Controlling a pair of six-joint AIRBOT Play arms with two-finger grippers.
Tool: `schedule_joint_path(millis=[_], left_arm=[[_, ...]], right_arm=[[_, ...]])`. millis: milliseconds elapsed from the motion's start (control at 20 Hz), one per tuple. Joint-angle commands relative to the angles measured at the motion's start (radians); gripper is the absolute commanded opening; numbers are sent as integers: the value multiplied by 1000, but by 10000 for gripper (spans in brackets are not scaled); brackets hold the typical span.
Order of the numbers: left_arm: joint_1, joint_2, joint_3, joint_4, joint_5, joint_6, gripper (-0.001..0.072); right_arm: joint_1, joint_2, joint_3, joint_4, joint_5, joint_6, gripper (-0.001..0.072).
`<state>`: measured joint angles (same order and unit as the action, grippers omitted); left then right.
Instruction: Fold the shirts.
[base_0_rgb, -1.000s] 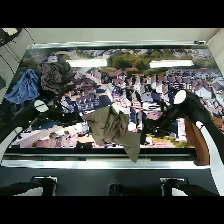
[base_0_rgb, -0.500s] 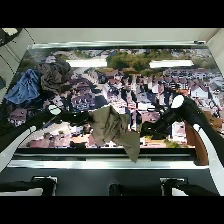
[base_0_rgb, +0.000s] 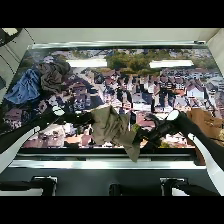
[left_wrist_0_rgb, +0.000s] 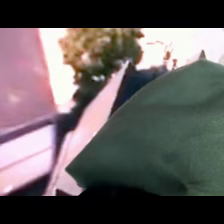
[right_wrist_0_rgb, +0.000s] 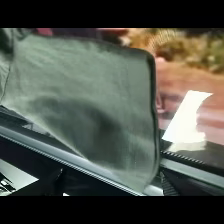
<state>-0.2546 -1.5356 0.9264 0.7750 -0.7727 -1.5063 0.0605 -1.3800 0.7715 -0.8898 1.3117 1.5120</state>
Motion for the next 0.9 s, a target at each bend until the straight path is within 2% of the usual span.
schedule_joint_path(millis=[0, 150, 200, 250, 300, 400, 500, 700, 850], left_arm=[[0, 14, 0, -5, -21, 8, 34], [0, 32, 0, -5, -21, 8, 35], [0, 36, 0, -5, -21, 8, 34], [0, 39, 0, -5, -21, 8, 35], [0, 42, 0, -5, -21, 14, 34], [0, 58, 9, 8, -50, 54, 33], [0, 101, 66, 141, -121, 63, 31], [21, 297, 314, 513, -152, -5, 30], [78, 429, 602, 619, -151, -5, 30]], right_arm=[[1, -39, -75, 81, -78, -10, 675], [1, -86, -77, 124, -87, -29, 672], [1, -93, -77, 156, -96, -52, 610], [1, -93, -77, 177, -112, -58, 403], [1, -93, -74, 191, -123, -58, 64], [1, -87, -57, 199, -128, -105, 39], [-2, -34, 8, 135, -119, -140, 38], [-2, 207, 319, -192, -187, -140, 39], [-2, 402, 608, -403, -351, -139, 39]])
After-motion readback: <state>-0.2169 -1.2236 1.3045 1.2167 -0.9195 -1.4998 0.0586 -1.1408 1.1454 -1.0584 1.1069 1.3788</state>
